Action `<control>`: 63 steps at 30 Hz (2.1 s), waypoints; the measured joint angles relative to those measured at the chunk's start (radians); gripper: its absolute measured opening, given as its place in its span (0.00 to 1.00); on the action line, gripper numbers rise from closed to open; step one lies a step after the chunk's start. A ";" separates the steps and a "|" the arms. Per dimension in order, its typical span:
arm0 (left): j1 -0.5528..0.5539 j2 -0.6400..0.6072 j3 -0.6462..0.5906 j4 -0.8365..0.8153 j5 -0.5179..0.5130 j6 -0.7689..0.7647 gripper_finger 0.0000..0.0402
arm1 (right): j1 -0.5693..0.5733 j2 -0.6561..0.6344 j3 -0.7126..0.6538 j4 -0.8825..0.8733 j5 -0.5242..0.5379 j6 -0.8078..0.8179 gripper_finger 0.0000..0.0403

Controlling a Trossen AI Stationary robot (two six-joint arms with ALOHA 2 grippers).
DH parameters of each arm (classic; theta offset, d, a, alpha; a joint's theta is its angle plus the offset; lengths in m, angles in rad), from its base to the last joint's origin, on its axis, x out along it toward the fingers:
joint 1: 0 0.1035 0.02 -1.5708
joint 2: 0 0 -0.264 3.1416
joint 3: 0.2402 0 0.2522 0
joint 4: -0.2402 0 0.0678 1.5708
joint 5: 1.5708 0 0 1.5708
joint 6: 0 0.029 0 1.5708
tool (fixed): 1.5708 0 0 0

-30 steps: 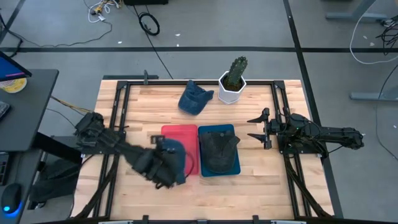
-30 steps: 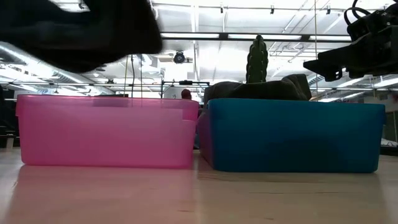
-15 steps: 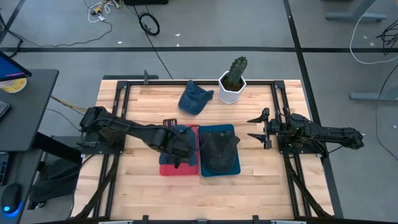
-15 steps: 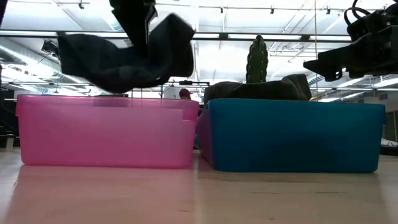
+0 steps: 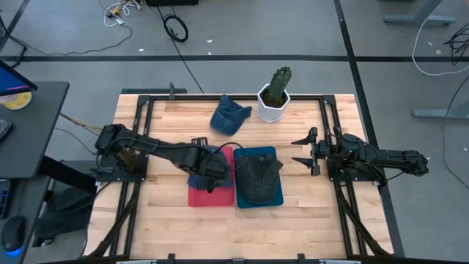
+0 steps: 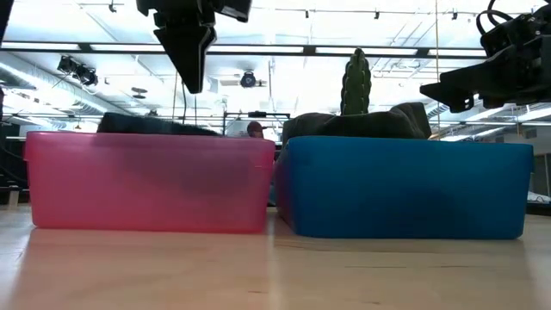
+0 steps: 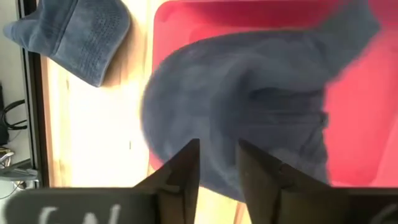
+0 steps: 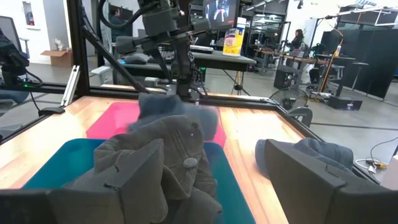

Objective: Pick & Place hat
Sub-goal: Put the bottom dark blue cap into the red bin, then put the dark blue cap into the red bin

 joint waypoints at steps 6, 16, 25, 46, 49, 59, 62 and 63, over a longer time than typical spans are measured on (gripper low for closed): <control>0.000 0.000 0.000 0.000 0.000 0.049 0.36 | 0.000 0.000 0.000 0.000 0.000 0.000 0.70; 0.101 0.000 0.000 0.092 -0.005 0.300 0.37 | 0.000 0.000 0.000 0.000 0.000 0.000 0.70; 0.341 0.000 0.000 0.290 0.158 0.636 0.39 | 0.000 0.000 0.000 0.000 0.000 0.000 0.70; 0.722 0.064 0.001 0.502 0.451 1.067 0.39 | 0.000 0.000 0.000 0.000 -0.001 0.000 0.70; 0.744 0.119 0.001 0.493 0.475 1.087 0.39 | 0.000 0.000 0.000 0.000 0.000 0.000 0.70; 0.805 0.283 0.000 0.642 0.495 1.179 0.37 | 0.000 0.000 0.000 0.000 0.001 0.000 0.70; 0.823 0.297 0.000 0.648 0.494 1.183 0.37 | 0.000 0.000 0.000 0.000 0.000 0.000 0.70; 0.829 0.301 0.001 0.650 0.495 1.182 0.37 | 0.000 0.000 0.000 0.000 0.000 0.000 0.70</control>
